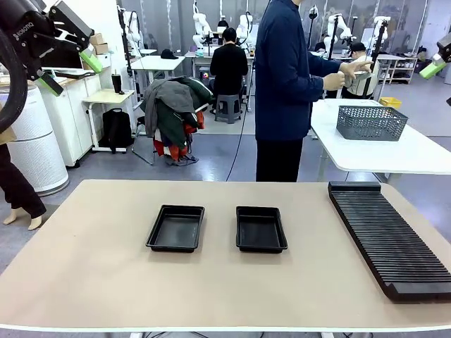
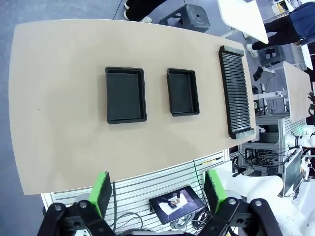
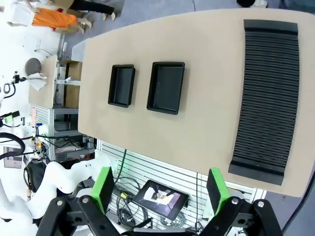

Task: Inspect and transfer BCBs to ESD trays.
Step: Pick up the Blank PCB from the PCB Rack and place it in the left ESD tray.

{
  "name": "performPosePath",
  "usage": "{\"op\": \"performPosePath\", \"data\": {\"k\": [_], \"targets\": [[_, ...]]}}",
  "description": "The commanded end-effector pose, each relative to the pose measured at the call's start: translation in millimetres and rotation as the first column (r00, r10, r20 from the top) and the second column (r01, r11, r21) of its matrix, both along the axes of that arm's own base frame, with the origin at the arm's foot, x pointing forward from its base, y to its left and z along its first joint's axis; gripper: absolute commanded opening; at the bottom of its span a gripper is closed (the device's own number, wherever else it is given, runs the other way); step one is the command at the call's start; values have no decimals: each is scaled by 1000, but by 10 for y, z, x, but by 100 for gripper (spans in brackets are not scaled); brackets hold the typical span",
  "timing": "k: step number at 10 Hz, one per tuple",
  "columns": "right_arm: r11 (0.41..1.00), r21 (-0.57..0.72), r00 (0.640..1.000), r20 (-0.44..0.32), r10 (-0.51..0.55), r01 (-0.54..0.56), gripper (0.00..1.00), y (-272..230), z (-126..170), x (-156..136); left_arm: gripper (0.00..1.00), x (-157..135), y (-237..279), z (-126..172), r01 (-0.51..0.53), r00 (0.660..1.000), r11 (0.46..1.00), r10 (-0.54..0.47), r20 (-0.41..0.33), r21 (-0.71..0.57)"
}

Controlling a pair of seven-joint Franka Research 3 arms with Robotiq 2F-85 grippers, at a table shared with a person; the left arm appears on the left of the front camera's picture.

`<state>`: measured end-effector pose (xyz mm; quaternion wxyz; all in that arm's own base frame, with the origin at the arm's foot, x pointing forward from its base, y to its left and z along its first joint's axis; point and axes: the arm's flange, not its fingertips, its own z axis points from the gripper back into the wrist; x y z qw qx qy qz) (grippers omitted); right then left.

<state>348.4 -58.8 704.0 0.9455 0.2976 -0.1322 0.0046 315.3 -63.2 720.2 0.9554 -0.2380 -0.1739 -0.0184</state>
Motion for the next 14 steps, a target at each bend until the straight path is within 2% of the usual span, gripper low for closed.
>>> {"op": "performPosePath", "data": {"k": [1,5,10,14], "targets": [[1000,-16,1000,18,-22,22,100,-22,85,-70,100,-52,5,32,-22,1000,1000,22,-18,18],[998,-46,999,29,-42,43,100,-108,246,-117,100,-78,-20,127,-41,999,998,42,-25,52],[992,-82,996,20,-93,94,100,-252,250,-97,100,-46,-33,170,-47,998,996,50,-45,81],[992,-87,996,19,-89,91,100,-299,267,-88,100,-20,-26,206,-47,997,994,52,-50,96]]}}
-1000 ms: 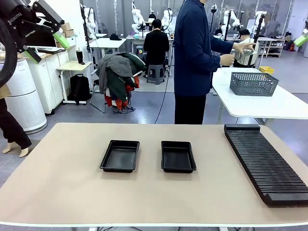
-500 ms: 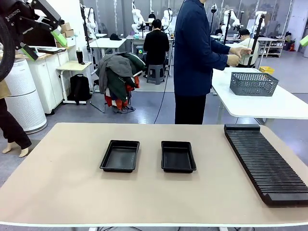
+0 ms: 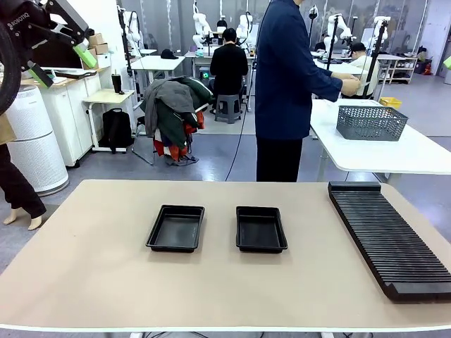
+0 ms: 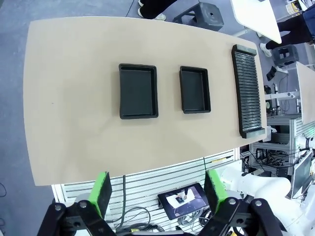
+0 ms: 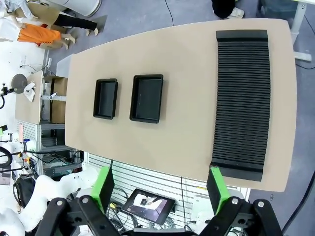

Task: Inspect and transfer BCBs to ESD trays.
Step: Pick up the Blank PCB from the PCB Rack and place it in the left ESD tray.

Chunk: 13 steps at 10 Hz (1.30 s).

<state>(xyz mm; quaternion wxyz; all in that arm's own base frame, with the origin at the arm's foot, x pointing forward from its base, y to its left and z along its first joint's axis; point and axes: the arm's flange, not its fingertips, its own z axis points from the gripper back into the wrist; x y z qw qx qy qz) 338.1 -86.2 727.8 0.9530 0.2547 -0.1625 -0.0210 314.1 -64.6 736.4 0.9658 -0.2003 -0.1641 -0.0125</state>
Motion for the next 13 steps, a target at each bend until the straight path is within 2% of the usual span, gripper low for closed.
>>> {"op": "performPosePath", "data": {"k": [1,2,3,13], "targets": [[1000,-11,1000,-21,-19,19,100,-57,17,12,100,-8,-8,44,-29,999,999,30,-29,24],[1000,-14,999,-18,-28,27,100,-85,2,22,100,1,1,49,-51,998,998,53,-26,45],[1000,0,1000,-1,-2,2,100,-12,0,8,100,2,-1,5,0,1000,1000,0,0,2],[1000,0,1000,-1,-2,2,100,-12,0,8,100,2,-1,5,0,1000,1000,0,0,2]]}}
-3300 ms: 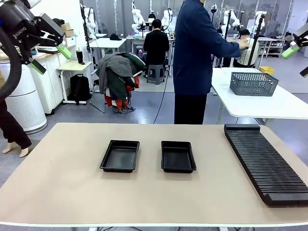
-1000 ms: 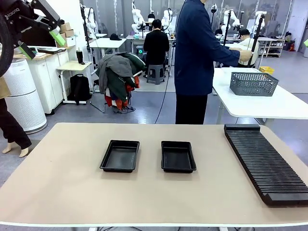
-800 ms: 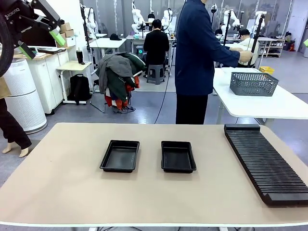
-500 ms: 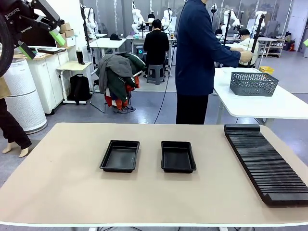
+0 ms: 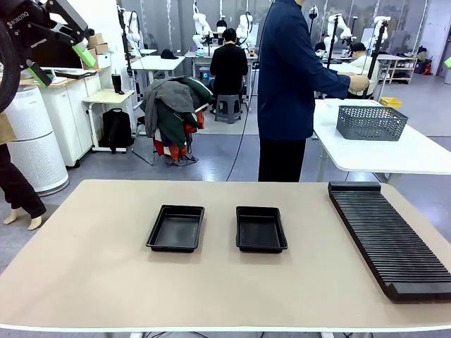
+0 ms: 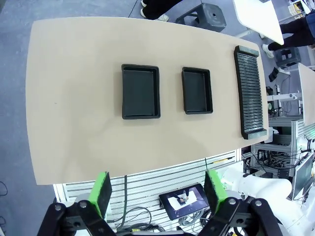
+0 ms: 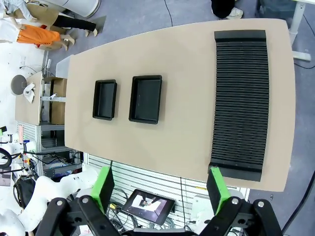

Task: Inspect and transfer BCBs to ESD trays.
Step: Pick up the Blank PCB from the PCB Rack and place it in the left ESD tray.

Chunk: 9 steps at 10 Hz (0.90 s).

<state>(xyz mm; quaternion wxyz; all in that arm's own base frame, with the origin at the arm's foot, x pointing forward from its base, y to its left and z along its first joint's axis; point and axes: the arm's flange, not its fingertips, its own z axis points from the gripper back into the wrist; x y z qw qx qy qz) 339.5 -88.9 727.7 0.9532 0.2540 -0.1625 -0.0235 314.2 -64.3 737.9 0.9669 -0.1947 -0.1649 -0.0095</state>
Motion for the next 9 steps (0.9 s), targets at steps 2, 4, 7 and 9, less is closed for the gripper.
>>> {"op": "performPosePath", "data": {"k": [2,4,7,9], "targets": [[1000,1,1000,1,3,-3,100,15,2,-5,100,1,-4,-10,9,1000,1000,-9,-1,-8],[1000,1,1000,1,3,-3,100,15,2,-5,100,1,-4,-10,9,1000,1000,-9,-1,-8],[1000,1,1000,1,3,-3,100,15,2,-5,100,1,-4,-10,9,1000,1000,-9,-1,-8],[1000,1,1000,1,3,-3,100,15,2,-5,100,1,-4,-10,9,1000,1000,-9,-1,-8]]}}
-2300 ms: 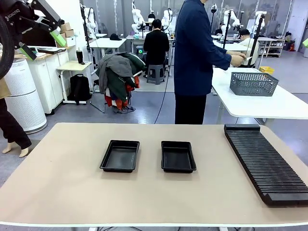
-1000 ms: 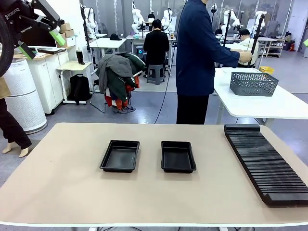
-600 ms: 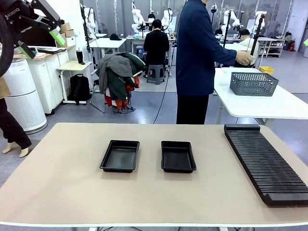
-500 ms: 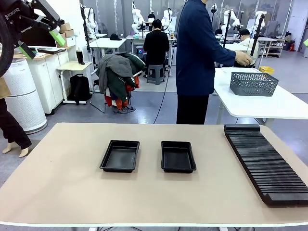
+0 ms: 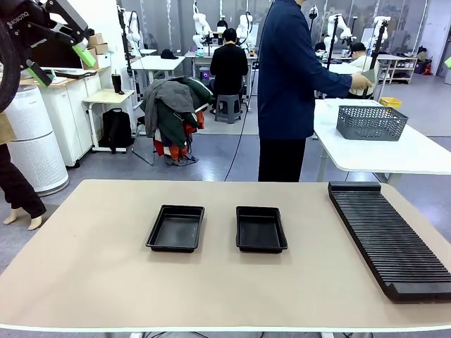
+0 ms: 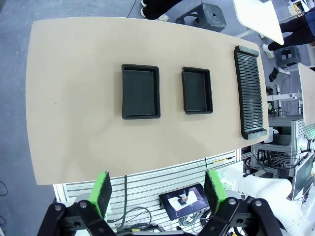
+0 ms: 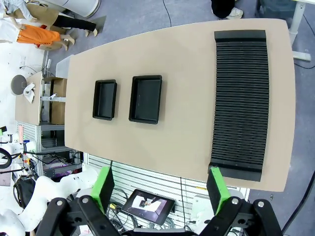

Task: Inspect and transfer BCBs to ESD trays.
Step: Pick up the Blank PCB from the PCB Rack and place it in the left ESD tray.

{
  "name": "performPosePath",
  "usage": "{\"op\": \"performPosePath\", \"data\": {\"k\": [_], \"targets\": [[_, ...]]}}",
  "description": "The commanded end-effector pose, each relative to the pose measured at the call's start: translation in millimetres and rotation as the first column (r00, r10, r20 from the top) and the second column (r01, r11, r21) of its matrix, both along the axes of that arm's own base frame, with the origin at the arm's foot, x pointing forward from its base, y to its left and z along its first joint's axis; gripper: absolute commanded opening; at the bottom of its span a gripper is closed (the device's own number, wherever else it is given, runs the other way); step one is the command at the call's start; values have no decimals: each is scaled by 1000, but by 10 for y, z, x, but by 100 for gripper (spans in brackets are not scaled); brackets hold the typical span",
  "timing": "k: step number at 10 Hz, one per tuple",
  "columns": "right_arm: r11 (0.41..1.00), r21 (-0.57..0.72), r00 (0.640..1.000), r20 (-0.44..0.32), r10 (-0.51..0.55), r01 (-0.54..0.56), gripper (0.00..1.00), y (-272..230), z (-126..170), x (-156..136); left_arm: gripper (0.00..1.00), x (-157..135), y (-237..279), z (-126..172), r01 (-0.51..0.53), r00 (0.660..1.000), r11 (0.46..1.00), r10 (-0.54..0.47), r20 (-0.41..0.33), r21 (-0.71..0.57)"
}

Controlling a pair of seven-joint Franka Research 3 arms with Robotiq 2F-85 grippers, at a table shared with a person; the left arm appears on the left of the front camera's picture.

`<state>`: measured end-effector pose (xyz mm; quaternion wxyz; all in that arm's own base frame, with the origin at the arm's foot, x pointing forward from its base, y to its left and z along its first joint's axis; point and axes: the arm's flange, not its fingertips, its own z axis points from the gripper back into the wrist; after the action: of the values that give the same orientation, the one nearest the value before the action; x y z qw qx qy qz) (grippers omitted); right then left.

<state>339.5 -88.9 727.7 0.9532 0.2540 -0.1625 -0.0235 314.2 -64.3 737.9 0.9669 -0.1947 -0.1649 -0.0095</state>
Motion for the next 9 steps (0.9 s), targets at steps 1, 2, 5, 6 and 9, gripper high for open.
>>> {"op": "performPosePath", "data": {"k": [1,2,5,6,9], "targets": [[1000,1,1000,1,3,-3,100,15,2,-5,100,1,-4,-10,8,1000,1000,-9,-1,-8],[1000,1,1000,1,3,-3,100,15,2,-5,100,1,-4,-10,8,1000,1000,-9,-1,-8],[1000,1,1000,1,3,-3,100,15,2,-5,100,1,-4,-10,8,1000,1000,-9,-1,-8],[1000,1,1000,1,3,-3,100,15,2,-5,100,1,-4,-10,8,1000,1000,-9,-1,-8],[1000,1,1000,1,3,-3,100,15,2,-5,100,1,-4,-10,8,1000,1000,-9,-1,-8]]}}
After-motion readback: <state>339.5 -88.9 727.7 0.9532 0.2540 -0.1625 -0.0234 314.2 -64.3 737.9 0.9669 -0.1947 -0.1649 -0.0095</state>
